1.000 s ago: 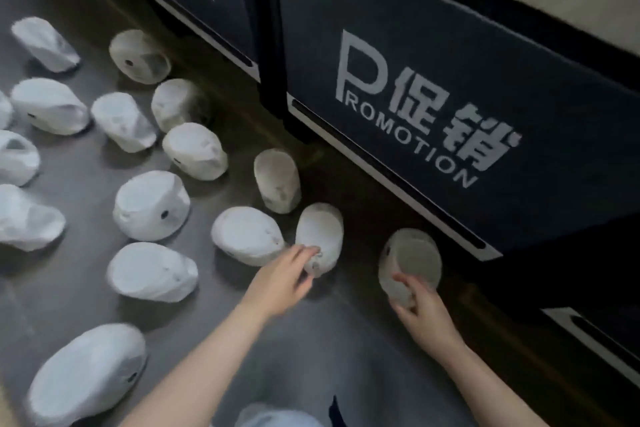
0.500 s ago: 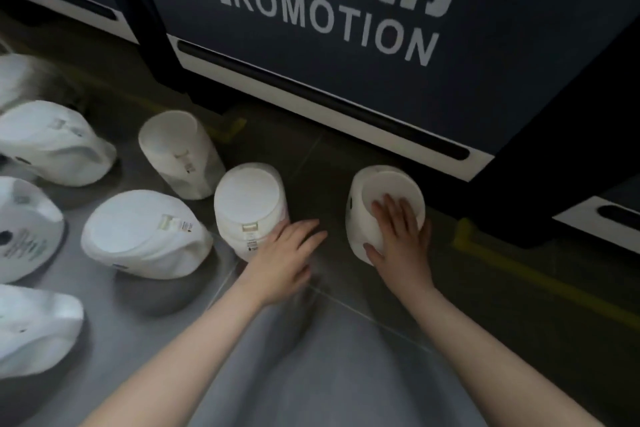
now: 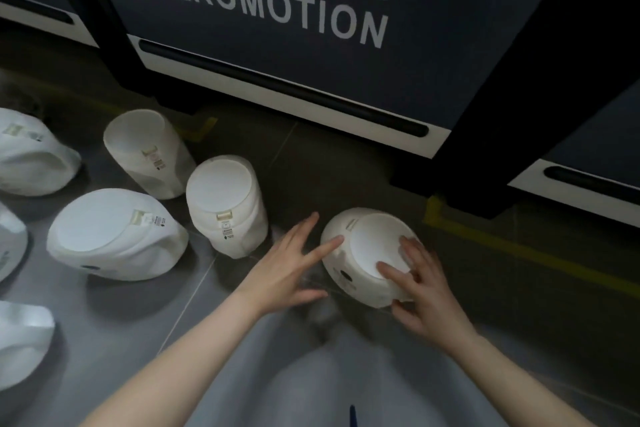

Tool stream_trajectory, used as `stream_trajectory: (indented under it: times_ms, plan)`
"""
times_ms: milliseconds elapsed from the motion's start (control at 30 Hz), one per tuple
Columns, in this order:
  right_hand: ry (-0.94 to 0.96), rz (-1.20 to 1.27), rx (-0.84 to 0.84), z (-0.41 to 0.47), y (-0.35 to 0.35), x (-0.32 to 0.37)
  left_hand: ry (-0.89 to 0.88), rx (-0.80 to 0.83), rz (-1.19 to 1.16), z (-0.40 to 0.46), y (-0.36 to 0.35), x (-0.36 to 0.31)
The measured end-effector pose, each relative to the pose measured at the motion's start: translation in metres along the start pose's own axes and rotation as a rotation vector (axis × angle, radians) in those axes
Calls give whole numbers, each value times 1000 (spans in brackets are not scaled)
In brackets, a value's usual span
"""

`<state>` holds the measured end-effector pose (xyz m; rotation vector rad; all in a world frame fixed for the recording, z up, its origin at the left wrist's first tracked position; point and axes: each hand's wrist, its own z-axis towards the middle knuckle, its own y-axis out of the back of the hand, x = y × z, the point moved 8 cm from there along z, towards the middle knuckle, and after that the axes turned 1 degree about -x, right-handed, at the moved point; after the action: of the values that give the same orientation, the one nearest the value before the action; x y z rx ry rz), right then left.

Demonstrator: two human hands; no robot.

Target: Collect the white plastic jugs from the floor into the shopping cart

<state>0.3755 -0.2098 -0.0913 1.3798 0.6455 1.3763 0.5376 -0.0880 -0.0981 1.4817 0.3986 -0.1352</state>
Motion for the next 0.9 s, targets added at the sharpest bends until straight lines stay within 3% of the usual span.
stream_trajectory:
  times_ms: [233,400,600,767,900]
  plan:
    - [-194,126,-45,-12,-2,-21,-104,125,-171,36,-27,-24]
    - [-244,209,-68,-9,-3,-35,-79,6,-279,54,-29,-29]
    - [-286,233,-105,-10,-6,-43,-132,12,-292,59,-34,-20]
    - [-368,343,64,14,10,-31,53,168,-449,52,-19,-5]
    - [-413,425,167,47,79,3,109,256,-503,52,64,-22]
